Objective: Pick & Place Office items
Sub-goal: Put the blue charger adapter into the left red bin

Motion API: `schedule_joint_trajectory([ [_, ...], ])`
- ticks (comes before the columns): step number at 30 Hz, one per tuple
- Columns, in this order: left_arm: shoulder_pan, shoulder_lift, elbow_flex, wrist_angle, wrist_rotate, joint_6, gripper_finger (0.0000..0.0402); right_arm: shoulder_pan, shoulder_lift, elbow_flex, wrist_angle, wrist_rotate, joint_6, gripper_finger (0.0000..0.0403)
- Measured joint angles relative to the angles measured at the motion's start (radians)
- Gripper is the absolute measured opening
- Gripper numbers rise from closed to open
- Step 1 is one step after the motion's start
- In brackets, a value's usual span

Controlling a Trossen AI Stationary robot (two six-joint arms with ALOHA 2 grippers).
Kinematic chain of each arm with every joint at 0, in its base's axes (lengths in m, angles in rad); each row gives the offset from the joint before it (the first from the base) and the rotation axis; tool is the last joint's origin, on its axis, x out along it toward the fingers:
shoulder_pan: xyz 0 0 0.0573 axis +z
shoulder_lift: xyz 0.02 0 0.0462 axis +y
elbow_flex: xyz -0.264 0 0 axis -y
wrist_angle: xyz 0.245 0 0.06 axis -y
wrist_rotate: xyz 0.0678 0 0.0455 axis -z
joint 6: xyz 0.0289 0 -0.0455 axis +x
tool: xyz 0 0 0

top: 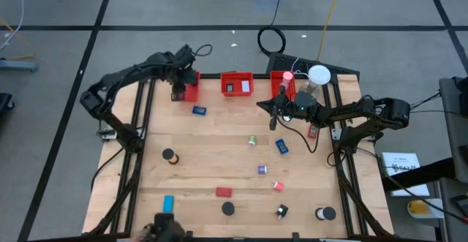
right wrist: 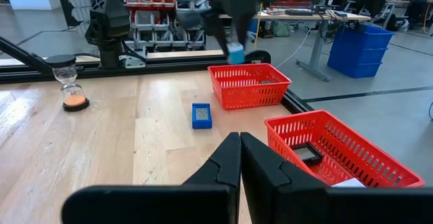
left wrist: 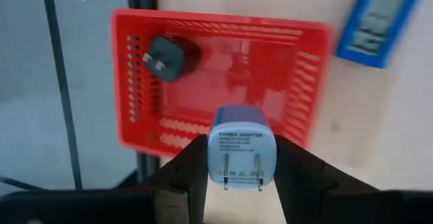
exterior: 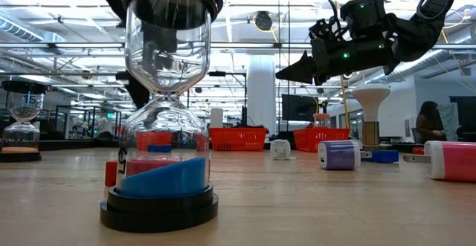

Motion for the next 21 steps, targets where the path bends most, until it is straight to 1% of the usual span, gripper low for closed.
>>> schedule_joint_trajectory([
  [5, 0.070, 0.101, 0.005, 0.109, -0.005, 0.128, 0.0134, 0.000, 0.000, 0.000, 0.000, 0.000, -0.001, 0.0001],
  [12, 0.137, 0.225, 0.023, 0.148, -0.003, 0.207, 0.0134, 0.000, 0.000, 0.000, 0.000, 0.000, -0.001, 0.0001],
  [18, 0.143, 0.262, 0.023, 0.229, 0.007, 0.242, 0.0134, 0.000, 0.000, 0.000, 0.000, 0.000, -0.002, 0.0001],
  [21, 0.150, 0.262, 0.023, 0.237, 0.035, 0.248, 0.0134, 0.000, 0.000, 0.000, 0.000, 0.000, -0.002, 0.0001],
])
